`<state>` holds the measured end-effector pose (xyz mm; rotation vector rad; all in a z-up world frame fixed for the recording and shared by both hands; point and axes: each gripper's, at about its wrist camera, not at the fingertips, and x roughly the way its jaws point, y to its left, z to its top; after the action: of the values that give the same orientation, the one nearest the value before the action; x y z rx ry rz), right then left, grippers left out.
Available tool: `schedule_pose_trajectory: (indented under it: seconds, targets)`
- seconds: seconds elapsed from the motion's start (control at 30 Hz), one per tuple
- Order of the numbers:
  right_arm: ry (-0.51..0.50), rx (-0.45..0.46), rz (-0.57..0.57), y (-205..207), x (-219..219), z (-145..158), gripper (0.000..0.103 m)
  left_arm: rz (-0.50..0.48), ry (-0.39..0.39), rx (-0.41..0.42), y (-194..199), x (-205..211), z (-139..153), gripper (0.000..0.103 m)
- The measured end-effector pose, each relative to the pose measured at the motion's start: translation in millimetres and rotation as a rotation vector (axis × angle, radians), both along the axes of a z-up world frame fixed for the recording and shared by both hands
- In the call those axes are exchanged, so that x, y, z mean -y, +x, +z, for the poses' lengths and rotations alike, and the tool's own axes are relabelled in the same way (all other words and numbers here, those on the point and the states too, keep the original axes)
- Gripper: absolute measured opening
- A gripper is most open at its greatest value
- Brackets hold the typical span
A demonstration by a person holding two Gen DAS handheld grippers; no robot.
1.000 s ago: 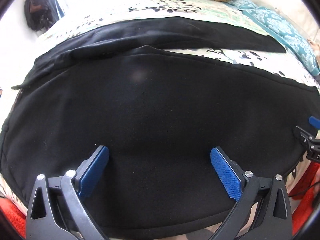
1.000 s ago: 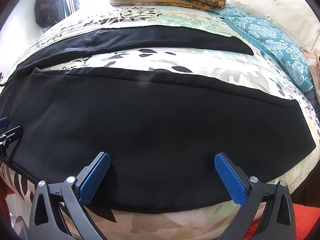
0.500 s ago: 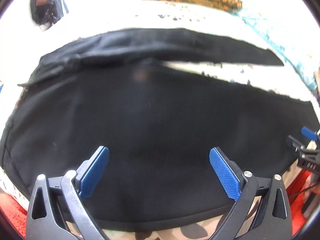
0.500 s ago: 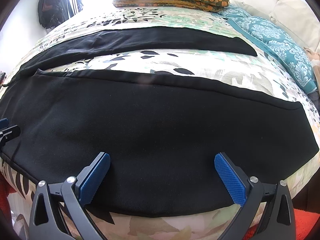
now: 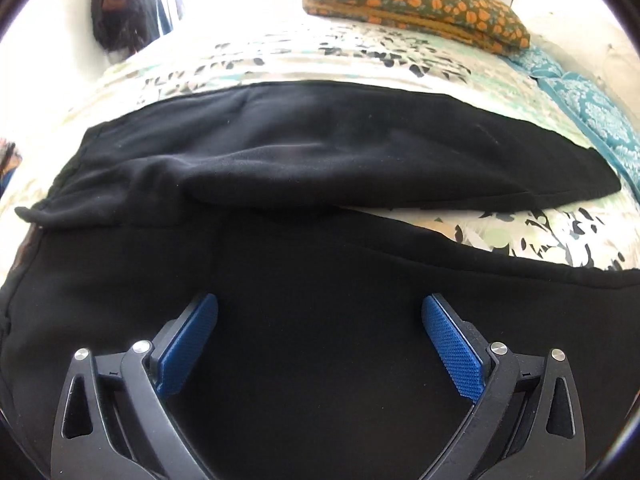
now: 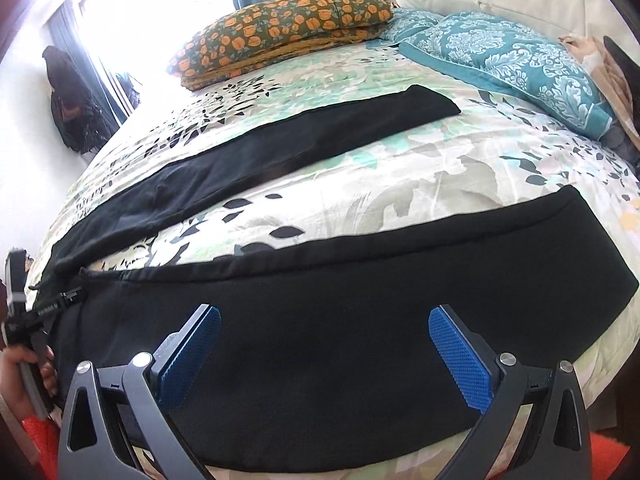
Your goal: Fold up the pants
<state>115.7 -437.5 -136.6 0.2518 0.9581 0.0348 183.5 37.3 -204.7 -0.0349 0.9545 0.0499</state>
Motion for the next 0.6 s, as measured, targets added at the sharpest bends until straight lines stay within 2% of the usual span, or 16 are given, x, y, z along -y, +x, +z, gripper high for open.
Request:
schedule_pose_trajectory:
  seconds: [0.13, 0.3, 0.37, 0.43, 0.5, 0.6]
  targets:
    - [0.030, -0.003, -0.027, 68, 57, 9, 0.103, 0.003, 0.029, 0.030, -4, 5, -3, 0.103]
    - [0.083, -0.084, -0.145, 187, 151, -8, 0.103, 0.000, 0.017, 0.055, -1, 2, -5, 0.103]
    - [0.121, -0.157, -0.175, 234, 178, -23, 0.103, 0.000, 0.024, 0.064, 0, 2, -7, 0.103]
    - [0.128, -0.195, -0.184, 272, 189, -32, 0.103, -0.001, 0.029, 0.072, -4, 3, -7, 0.103]
    - [0.103, -0.208, -0.141, 302, 183, -39, 0.102, -0.001, 0.029, 0.078, -4, 3, -8, 0.103]
    - [0.002, -0.216, -0.089, 334, 161, -52, 0.102, -0.002, 0.031, 0.086, -5, 4, -9, 0.103]
